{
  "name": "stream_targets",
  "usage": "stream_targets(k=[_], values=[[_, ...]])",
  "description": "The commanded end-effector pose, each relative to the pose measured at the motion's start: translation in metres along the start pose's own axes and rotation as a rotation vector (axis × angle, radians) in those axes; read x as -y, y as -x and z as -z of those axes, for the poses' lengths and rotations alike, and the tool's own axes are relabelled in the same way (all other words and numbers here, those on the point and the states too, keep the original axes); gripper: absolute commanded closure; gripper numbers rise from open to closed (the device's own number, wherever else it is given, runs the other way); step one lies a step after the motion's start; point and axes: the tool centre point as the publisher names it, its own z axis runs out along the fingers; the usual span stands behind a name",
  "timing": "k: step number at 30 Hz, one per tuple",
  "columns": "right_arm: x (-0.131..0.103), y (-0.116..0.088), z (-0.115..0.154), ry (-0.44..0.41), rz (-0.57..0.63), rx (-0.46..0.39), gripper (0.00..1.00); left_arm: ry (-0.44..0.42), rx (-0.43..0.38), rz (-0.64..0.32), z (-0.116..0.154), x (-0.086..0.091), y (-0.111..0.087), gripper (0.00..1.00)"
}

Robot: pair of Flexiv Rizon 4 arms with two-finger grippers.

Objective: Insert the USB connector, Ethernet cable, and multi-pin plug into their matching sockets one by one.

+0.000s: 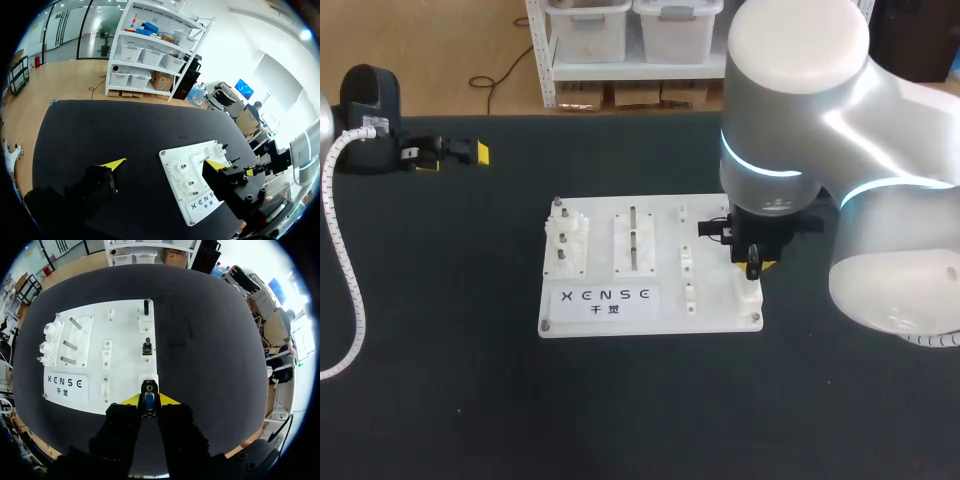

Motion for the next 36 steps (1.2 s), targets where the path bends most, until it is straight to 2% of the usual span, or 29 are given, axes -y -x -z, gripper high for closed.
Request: stream_targets(k=[1,26,36], values=[[0.000,-0.001,-0.001,0.002,0.000,-0.001,1.00,0.000,0.000,0.000,0.000,0.000,0.000,0.00],[0.004,-0.003,-0.015,-0.021,-0.003,-0.024,1.00,0.000,0.000,0.000,0.000,0.000,0.000,0.00],[0.009,0.000,-0.026,0.034,-0.078,-0.123,1.00,0.000,0.000,0.000,0.000,0.000,0.000,0.00]])
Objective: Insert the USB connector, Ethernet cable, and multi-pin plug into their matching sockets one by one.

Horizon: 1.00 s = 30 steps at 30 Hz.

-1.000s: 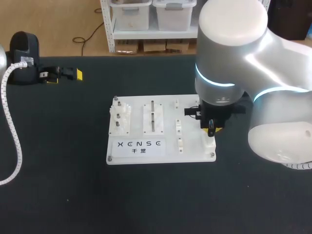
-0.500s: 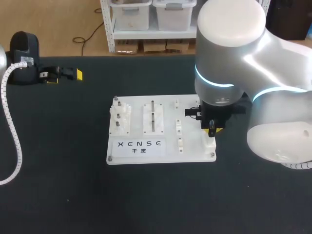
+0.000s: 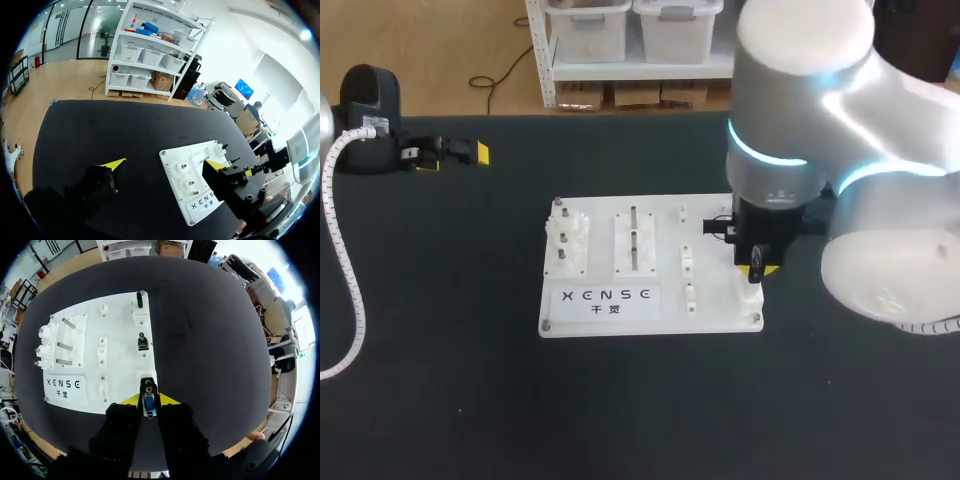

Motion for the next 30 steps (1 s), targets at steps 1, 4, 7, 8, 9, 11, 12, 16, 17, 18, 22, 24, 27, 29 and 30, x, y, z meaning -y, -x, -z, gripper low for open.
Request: stream_targets(k=[1,4,7,8,9,11,12,16,17,18,22,24,27,29,30], values=[[0.005,0.006,-0.018,0.009,-0.009,-0.047,1.00,0.000,0.000,0.000,0.000,0.000,0.000,0.00],[0.005,0.010,-0.018,0.015,-0.016,-0.066,1.00,0.000,0.000,0.000,0.000,0.000,0.000,0.00],[0.004,0.013,-0.016,0.013,-0.012,-0.073,1.00,0.000,0.000,0.000,0.000,0.000,0.000,0.00],[0.003,0.014,-0.015,0.018,-0.010,-0.079,1.00,0.000,0.000,0.000,0.000,0.000,0.000,0.00],[0.002,0.015,-0.015,0.018,-0.008,-0.082,1.00,0.000,0.000,0.000,0.000,0.000,0.000,0.00],[0.001,0.016,-0.015,0.011,-0.002,-0.096,1.00,0.000,0.000,0.000,0.000,0.000,0.000,0.00],[0.001,0.017,-0.015,0.011,-0.002,-0.098,1.00,0.000,0.000,0.000,0.000,0.000,0.000,0.00],[0.001,0.017,-0.015,0.001,0.004,-0.103,1.00,0.000,0.000,0.000,0.000,0.000,0.000,0.00],[0.000,0.017,-0.015,0.000,0.005,-0.103,1.00,0.000,0.000,0.000,0.000,0.000,0.000,0.00],[0.000,0.017,-0.015,-0.001,0.006,-0.102,1.00,0.000,0.000,0.000,0.000,0.000,0.000,0.00],[0.000,0.013,-0.011,-0.004,0.022,-0.084,0.72,0.000,0.000,0.000,0.000,0.000,0.000,0.00],[-0.001,0.012,-0.006,-0.001,0.030,-0.067,0.00,0.000,0.000,0.000,0.000,0.000,0.000,0.00],[-0.001,0.011,0.003,0.007,0.035,-0.051,0.00,0.000,0.000,0.000,0.000,0.000,0.000,0.00],[-0.002,0.011,0.007,0.005,0.039,-0.030,0.00,0.000,0.000,0.000,0.000,0.000,0.000,0.00],[-0.002,0.011,0.010,0.006,0.040,-0.026,0.00,0.000,0.000,0.000,0.000,0.000,0.000,0.00]])
